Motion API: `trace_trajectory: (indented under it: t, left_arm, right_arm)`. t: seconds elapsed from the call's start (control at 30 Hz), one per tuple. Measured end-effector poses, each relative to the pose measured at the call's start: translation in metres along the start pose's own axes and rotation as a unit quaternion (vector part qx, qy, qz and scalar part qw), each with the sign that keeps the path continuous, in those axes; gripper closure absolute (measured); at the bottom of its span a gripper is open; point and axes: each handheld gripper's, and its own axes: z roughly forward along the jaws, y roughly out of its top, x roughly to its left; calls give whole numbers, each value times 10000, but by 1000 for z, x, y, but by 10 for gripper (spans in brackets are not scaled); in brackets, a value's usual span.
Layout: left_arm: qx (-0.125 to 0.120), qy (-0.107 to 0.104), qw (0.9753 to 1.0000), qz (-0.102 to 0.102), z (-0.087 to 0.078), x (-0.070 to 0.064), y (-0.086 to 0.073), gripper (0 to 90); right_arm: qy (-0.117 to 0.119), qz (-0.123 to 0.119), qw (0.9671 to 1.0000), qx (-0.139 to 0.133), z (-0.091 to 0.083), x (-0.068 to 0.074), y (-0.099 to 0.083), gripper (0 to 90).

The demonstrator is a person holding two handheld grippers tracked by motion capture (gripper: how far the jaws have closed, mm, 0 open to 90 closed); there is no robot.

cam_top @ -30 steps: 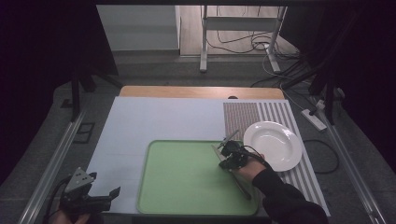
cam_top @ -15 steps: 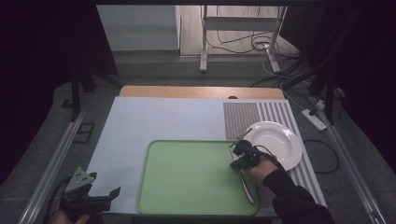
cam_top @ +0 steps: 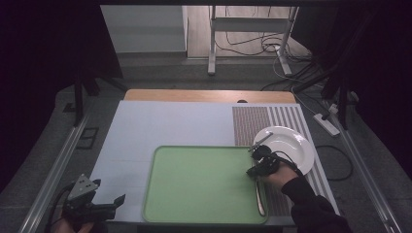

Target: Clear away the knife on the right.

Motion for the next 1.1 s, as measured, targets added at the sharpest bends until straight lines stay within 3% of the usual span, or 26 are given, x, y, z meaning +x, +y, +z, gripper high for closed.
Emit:
trace_trajectory:
  t: [0.37, 0.53, 0.77, 1.1]
  left_arm:
    - [15, -6, 10000, 3, 0, 0, 0, 43]
    - [14, -8, 10000, -2, 0, 0, 0, 43]
    - [12, -5, 10000, -8, 0, 0, 0, 43]
    - [7, -10, 10000, -15, 0, 0, 0, 43]
  right_arm:
    - [277, 129, 9992, -274, -6, 9, 5, 613]
    - [220, 97, 9989, -408, -10, 14, 8, 515]
    - [-38, -49, 9981, -614, -15, 26, 10, 367]
    - [-25, -54, 9981, -612, -18, 28, 8, 220]
